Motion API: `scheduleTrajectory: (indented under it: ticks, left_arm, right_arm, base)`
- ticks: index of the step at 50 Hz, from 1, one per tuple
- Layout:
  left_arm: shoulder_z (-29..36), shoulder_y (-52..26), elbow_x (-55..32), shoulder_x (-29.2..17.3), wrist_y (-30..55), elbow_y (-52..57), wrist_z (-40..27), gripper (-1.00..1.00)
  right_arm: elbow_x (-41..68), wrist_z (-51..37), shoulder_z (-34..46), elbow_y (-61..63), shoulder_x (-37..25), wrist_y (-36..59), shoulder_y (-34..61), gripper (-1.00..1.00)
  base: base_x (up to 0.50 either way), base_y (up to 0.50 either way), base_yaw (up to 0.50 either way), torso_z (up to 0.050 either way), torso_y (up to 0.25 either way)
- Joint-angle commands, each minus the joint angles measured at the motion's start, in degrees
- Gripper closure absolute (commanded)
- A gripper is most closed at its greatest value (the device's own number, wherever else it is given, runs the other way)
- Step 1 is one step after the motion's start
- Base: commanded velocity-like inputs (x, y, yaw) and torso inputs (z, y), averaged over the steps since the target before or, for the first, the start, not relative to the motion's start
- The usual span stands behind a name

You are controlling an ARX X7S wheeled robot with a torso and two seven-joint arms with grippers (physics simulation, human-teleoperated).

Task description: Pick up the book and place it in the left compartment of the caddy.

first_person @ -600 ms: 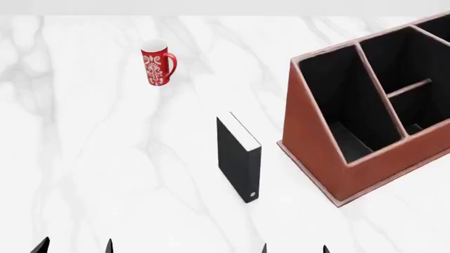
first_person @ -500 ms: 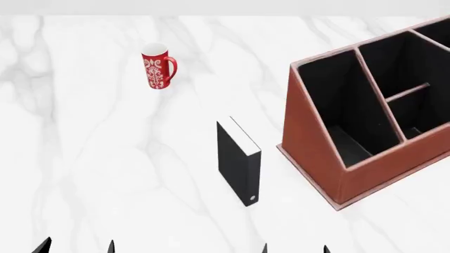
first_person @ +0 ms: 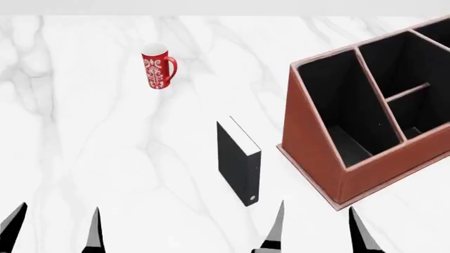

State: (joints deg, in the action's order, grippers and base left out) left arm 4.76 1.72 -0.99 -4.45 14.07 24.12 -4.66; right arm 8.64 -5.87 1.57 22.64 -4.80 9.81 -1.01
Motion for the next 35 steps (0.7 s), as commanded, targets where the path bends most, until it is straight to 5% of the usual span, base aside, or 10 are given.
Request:
scheduleTrajectory:
  ticks: [1,35]
  left_arm:
    - [-3.03,0.16,-3.31,-0.21,6.24,13.53,-1.18,-1.00]
    - [-3.71,0.42,-6.79,-2.99,8.46,19.64,-4.56,-1.00]
  right_arm:
    - [2.77,-1.45,-2.56,15.11,-1.46,7.40,0.44,-1.00]
    - [8.22,-11.43,-17.99,27.80,-3.32,7.91,-0.59,-1.00]
  base:
    - [0.00,0.00,0.00,0.000,0.000]
    - [0.00,0.00,0.00,0.000,0.000]
